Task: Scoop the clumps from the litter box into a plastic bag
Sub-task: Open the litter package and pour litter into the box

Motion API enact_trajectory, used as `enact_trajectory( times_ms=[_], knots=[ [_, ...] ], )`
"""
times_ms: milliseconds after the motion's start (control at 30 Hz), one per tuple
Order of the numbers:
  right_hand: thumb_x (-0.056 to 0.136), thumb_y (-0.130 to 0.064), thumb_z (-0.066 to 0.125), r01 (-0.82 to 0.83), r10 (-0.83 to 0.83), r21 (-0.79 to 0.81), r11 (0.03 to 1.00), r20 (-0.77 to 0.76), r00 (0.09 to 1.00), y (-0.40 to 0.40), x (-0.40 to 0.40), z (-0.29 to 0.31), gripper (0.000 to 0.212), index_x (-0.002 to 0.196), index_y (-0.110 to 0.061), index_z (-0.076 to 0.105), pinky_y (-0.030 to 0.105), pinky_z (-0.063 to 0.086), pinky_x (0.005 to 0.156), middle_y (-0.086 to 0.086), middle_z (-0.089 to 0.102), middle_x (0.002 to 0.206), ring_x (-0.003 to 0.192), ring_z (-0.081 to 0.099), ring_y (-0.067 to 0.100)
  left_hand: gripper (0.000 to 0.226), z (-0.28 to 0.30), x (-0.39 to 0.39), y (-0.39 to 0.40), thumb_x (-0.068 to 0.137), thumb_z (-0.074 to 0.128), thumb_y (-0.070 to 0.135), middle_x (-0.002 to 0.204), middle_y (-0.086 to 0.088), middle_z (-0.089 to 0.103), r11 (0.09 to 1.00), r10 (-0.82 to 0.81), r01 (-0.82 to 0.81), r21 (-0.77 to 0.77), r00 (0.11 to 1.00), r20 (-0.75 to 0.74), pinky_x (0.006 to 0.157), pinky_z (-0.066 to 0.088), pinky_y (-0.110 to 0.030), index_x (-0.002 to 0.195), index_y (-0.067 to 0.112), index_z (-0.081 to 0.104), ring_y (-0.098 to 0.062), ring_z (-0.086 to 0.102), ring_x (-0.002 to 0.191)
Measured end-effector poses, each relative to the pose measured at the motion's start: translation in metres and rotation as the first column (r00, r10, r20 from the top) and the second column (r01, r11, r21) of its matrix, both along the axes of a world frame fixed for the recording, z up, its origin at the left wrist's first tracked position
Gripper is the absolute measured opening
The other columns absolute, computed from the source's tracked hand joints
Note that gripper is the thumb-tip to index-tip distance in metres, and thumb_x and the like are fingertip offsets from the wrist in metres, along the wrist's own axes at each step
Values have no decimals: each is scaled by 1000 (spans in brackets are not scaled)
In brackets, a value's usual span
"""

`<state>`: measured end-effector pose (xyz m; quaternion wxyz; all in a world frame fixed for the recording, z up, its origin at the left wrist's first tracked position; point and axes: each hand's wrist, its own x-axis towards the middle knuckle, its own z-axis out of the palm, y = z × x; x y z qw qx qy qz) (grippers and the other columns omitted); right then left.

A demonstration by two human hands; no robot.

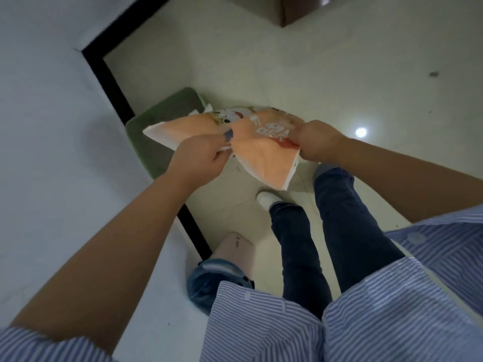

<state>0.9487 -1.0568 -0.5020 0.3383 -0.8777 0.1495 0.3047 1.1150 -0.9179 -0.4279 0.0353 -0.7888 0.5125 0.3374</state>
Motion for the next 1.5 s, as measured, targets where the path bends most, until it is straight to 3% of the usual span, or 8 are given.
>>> enact_trajectory(
  times_ms=[167, 333, 500, 633, 833, 1100, 1300, 1500],
  knots=[
    [93, -14, 42, -223, 237, -149, 964, 89, 967, 14, 39, 28, 26, 111, -3, 59, 31, 43, 80, 16, 62, 114, 101, 58, 29, 49, 16, 17, 32, 85, 56, 22, 129, -15, 48, 990, 125, -134, 48, 981, 148, 79, 46, -39, 132, 15, 44, -36, 56, 104],
    [94, -15, 41, -312, 332, -195, 930, 78, 940, 32, 55, 47, 26, 104, -5, 62, 28, 39, 68, 16, 65, 104, 90, 61, 30, 28, 4, 10, 57, 75, 56, 31, 103, -18, 69, 897, -1, 100, -430, 974, 225, 86, 45, -55, 101, 22, 55, -42, 58, 101],
    [91, -9, 44, -260, 251, -157, 953, -77, 965, 42, 54, 62, 25, 108, 0, 60, 30, 40, 68, 21, 65, 103, 91, 61, 33, 26, 0, -13, 47, 79, 51, 13, 80, -20, 70, 815, 49, -50, -577, 999, -16, 78, 36, -28, 81, -4, 69, -28, 60, 81],
    [68, -13, 55, -89, 127, -181, 979, 213, 969, 57, 51, 75, 19, 78, 2, 61, 12, 18, 38, 15, 65, 64, 55, 64, 23, 44, 2, -29, 38, 85, 43, 30, 61, -22, 60, 770, 376, -456, -446, 889, -260, 62, 30, -29, 70, -6, 62, -30, 58, 58],
    [84, -19, 65, 354, -370, 122, 927, 153, 916, 89, 1, 32, 40, 116, 3, 58, 27, 42, 81, 22, 63, 111, 101, 59, 34, 38, 13, -43, 38, 89, 45, 34, 51, 6, 36, 571, 602, -783, -246, 604, -522, 49, 30, -14, 56, 16, 40, -1, 42, 47],
    [89, -27, 55, 115, -119, -41, 992, -118, 986, 114, 28, -35, 62, 144, -14, 28, 40, 39, 98, 17, 43, 135, 121, 42, 34, 28, 41, -20, 73, 97, 45, 18, 62, -4, 38, 570, 674, -822, -25, 484, -558, 47, 30, -11, 71, 8, 49, -3, 36, 51],
    [96, -30, 42, -306, 295, -31, 952, -182, 938, 140, 85, -20, 37, 121, -5, 52, 31, 44, 78, 12, 60, 108, 104, 56, 28, 36, 48, 32, 109, 90, 59, 18, 55, 3, 48, 633, 698, -771, 67, 532, -479, 51, 37, -10, 57, 12, 45, 1, 44, 49],
    [98, -13, 36, -185, 184, -22, 983, -16, 983, 168, 100, -10, 31, 116, 3, 56, 28, 42, 83, 21, 63, 107, 101, 61, 28, 53, 46, 78, 157, 78, 64, 51, 117, -2, 60, 861, 133, -125, 493, 991, 20, 79, 41, -26, 124, 28, 52, -20, 54, 106]
  ],
)
